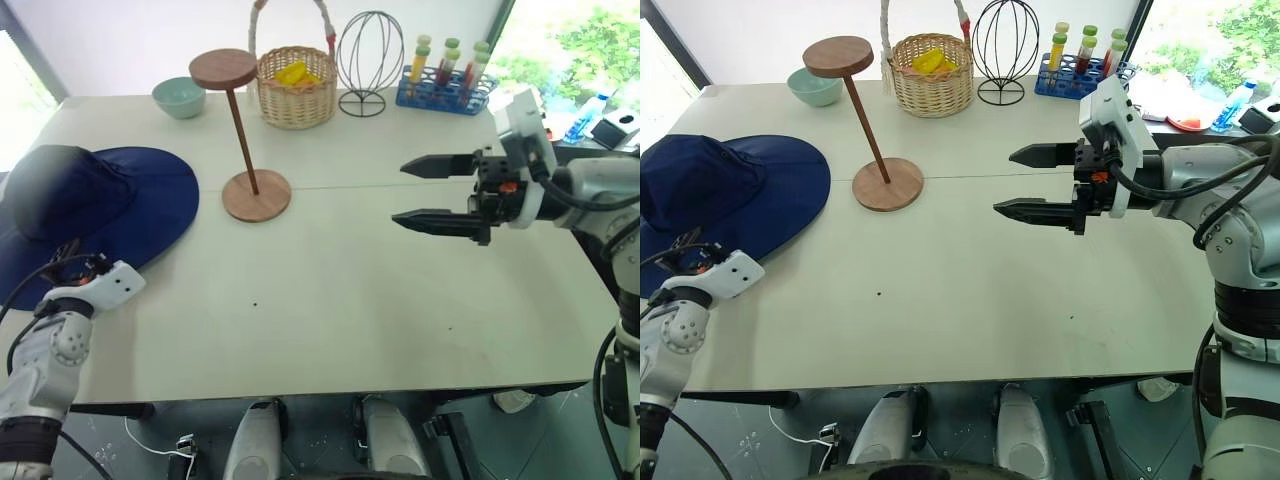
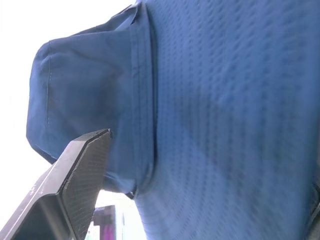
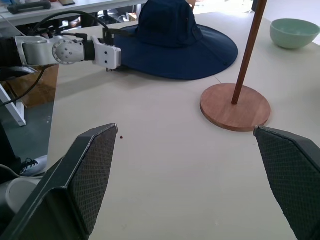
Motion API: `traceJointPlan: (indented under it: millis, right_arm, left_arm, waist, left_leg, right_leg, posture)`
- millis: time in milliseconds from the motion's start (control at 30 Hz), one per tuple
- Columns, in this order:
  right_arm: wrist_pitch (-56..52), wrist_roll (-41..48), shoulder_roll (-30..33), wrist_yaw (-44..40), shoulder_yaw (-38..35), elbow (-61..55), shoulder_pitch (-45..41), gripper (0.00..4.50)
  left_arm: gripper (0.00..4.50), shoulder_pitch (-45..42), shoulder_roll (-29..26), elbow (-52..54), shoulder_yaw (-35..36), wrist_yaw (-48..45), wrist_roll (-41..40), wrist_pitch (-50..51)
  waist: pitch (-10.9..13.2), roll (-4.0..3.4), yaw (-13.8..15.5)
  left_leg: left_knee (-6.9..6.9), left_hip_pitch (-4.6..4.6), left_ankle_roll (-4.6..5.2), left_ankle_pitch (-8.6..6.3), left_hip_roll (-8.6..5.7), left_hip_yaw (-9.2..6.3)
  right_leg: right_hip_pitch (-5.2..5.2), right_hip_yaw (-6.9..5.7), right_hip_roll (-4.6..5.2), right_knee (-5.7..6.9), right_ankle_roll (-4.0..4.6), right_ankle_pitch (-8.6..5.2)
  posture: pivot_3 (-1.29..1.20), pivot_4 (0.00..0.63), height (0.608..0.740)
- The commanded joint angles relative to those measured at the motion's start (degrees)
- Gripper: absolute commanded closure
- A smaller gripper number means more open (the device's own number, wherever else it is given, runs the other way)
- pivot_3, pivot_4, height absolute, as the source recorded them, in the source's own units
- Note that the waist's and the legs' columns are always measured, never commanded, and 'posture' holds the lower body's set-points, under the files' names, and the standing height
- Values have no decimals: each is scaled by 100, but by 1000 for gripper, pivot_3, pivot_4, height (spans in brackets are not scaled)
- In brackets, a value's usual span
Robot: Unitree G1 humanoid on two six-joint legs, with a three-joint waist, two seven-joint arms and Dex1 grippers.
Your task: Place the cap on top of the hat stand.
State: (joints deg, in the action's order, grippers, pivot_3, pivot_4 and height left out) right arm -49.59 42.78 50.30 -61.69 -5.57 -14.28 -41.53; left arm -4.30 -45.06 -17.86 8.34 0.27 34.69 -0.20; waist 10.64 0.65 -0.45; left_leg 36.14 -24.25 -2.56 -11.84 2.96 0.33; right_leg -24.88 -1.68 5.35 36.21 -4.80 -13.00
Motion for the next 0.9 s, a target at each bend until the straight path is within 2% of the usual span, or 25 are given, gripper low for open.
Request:
traceJointPlan:
  millis: [33, 233, 267, 333, 500, 567, 767, 900]
  right_arm:
    - [44, 152, 23, 89, -253, -159, -222, 0]
    - [17, 262, 42, 235, -326, -166, -237, 0]
    - [17, 277, 54, 249, -346, -180, -216, 0]
    - [29, 277, 73, 266, -361, -196, -184, 0]
    - [40, 291, 153, 250, -456, -232, -137, 0]
    - [29, 320, 196, 240, -509, -212, -168, 0]
    - [-175, 478, 302, 240, -561, -101, -221, 0]
    - [93, 262, 282, 333, -523, -124, -206, 0]
  left_arm:
    - [57, -313, -71, -636, -239, 157, 122, 185]
    - [57, -994, -76, -1395, -642, 264, 112, 115]
    - [285, -1046, -81, -1462, -679, 265, 73, 54]
    - [901, -1124, -99, -1544, -728, 268, 14, -33]
    - [3551, -1232, -224, -1616, -762, 302, -108, -163]
    - [4443, -1267, -308, -1639, -749, 327, -148, -207]
    - [4443, -1317, -531, -1584, -667, 452, -183, -218]
    - [4443, -1341, -745, -1355, -454, 500, -292, -184]
  waist:
    - [-1, -1, -2]
    - [-2, -3, 21]
    - [-2, -3, 22]
    - [-2, -3, 16]
    - [-2, -5, 33]
    - [-5, -13, 71]
    - [-2, -9, 104]
    - [3, 1, 97]
  left_leg:
    - [0, 1, 0, 0, 0, 0]
    - [1, 6, 1, 1, 0, -1]
    - [0, 10, 0, 1, 0, -1]
    - [1, 12, 0, 1, 0, 0]
    - [-1, 12, 0, 1, 0, 0]
    - [-2, 15, 0, 1, 0, 0]
    - [-1, 15, 0, 0, 1, 0]
    - [0, -5, 0, 1, 1, 0]
  right_leg:
    - [1, 0, 0, 0, 0, 0]
    - [6, 0, -2, 2, -14, 8]
    - [10, 0, -2, 2, -14, 8]
    - [12, 1, -2, 2, -12, 6]
    - [12, 0, -1, 1, -13, 6]
    - [12, 0, -1, 1, -1, 0]
    - [12, 1, -2, 0, 0, -1]
    - [-2, 1, -2, -4, -1, 0]
  posture:
    - [0, 150, 740]
    - [0, 150, 740]
    - [0, 150, 740]
    - [0, 150, 740]
    - [0, 150, 740]
    - [0, 150, 740]
    - [0, 150, 740]
    - [0, 150, 740]
